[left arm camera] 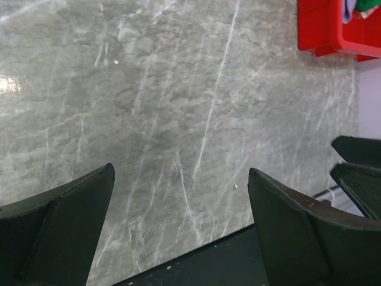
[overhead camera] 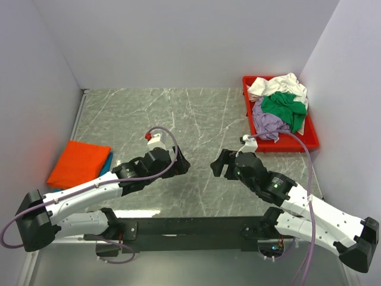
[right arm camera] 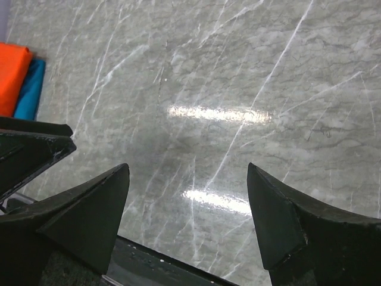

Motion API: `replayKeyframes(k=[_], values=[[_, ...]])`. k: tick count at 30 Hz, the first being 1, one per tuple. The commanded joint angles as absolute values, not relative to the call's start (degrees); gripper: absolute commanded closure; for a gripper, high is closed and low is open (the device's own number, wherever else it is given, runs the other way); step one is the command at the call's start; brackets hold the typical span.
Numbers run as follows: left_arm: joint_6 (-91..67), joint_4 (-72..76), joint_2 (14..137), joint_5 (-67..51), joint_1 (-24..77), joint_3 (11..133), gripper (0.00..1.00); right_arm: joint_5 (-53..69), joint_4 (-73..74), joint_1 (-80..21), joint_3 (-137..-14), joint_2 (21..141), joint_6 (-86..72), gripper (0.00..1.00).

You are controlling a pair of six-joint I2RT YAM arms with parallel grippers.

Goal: Fold and stack the t-shirts
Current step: Grab the tshirt from the pile

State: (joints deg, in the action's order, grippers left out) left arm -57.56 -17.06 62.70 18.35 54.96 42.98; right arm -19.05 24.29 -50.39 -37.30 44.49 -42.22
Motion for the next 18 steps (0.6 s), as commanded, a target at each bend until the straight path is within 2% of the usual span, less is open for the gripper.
replayKeyframes(k=[1,6,8,12,18], values=[[-54.9,-16.2,59.9,16.1,55.2,45.5,0.01,-20.5,23.8,-50.8,-39.9,44.0,-42.8,0.14],[-54.4,-20.3,58.4,15.5,55.3,47.0,0.01,-21.5,20.5,-50.4,-42.5,49.0,-39.7,0.15],[-54.2,-20.9,56.8,14.9,55.2,47.5,0.01,-22.6,21.1,-48.4,-48.0,52.8,-38.2,0.15],[-53.4,-23.6,54.3,13.5,55.2,49.3,0.01,-16.2,23.5,-32.2,-63.9,66.9,-32.4,0.16],[-53.0,-29.5,53.0,15.2,55.3,52.8,0.00,-17.4,27.2,-15.3,-80.5,80.5,-31.2,0.17]])
